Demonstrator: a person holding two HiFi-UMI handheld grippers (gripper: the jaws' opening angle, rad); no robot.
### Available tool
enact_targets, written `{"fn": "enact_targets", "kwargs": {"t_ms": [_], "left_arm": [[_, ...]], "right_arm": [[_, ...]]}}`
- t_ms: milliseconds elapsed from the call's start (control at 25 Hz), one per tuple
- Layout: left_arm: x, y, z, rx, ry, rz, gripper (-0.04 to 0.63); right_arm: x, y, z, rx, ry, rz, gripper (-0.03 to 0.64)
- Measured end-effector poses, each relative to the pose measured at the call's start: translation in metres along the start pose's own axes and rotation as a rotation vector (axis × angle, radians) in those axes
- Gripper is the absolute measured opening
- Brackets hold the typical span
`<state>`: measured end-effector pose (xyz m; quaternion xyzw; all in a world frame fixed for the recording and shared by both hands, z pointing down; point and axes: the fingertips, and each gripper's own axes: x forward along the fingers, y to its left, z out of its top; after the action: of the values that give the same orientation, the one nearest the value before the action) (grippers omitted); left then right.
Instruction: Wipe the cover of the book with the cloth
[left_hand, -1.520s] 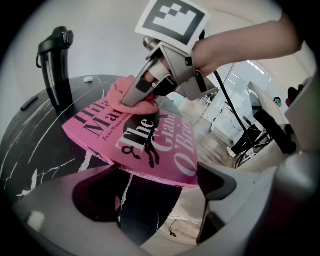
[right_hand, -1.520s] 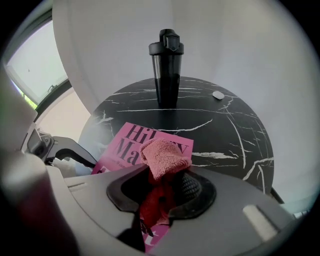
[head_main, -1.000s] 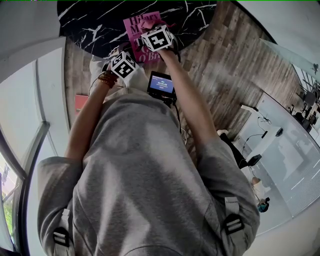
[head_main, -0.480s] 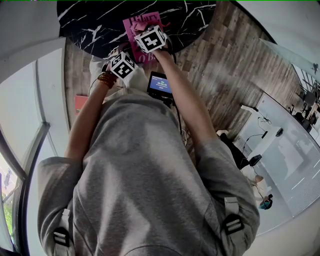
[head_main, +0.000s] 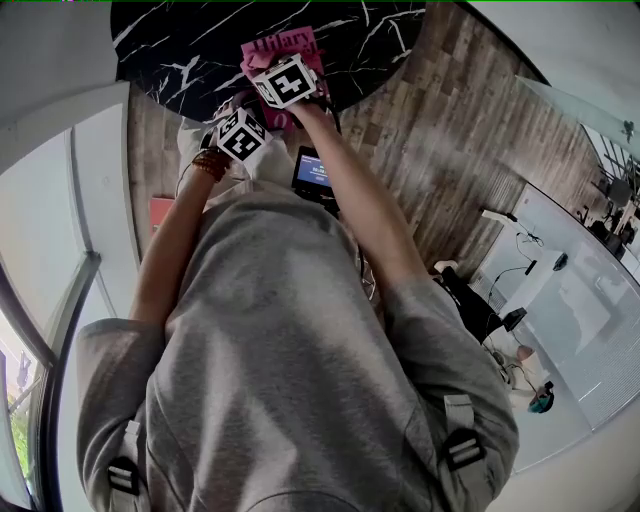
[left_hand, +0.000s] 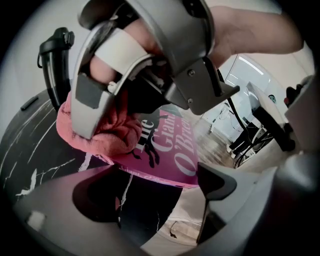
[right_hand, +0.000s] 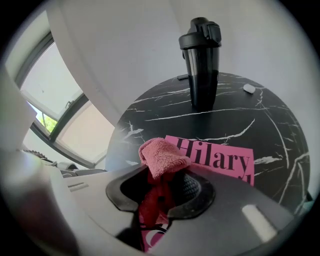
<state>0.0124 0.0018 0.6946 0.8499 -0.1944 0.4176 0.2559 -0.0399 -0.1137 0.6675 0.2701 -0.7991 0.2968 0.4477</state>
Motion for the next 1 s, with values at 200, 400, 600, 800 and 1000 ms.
{"fn": "enact_targets", "kwargs": {"t_ms": [200,400,600,800,1000], "left_arm": [[0.000,0.000,0.003,-0.003,-0.007,0.005,0.471],[-0.009,0.002,0.008,0.035,-0.055,0.005,0.471],[-0.018,0.001,0.016,0.077,-0.088,0.019,0.469],[-0.012,-0.005,0.010,0.121,-0.063,0.029,0.471],[-0.014,-0.010,0.003,0.197,-0.012,0.035,0.470]], "right_arm": [[-0.009,0.040,0.001,0.144,-0.031,0.294,0.135],[-0.044,0.004,0.006,0.216,-0.207,0.289,0.138],[-0.093,-0.067,-0.014,0.240,-0.244,0.124,0.138],[-0.092,-0.105,-0.056,0.169,-0.110,-0.031,0.138],[-0.066,-0.100,-0.083,0.071,0.002,-0.064,0.140]]}}
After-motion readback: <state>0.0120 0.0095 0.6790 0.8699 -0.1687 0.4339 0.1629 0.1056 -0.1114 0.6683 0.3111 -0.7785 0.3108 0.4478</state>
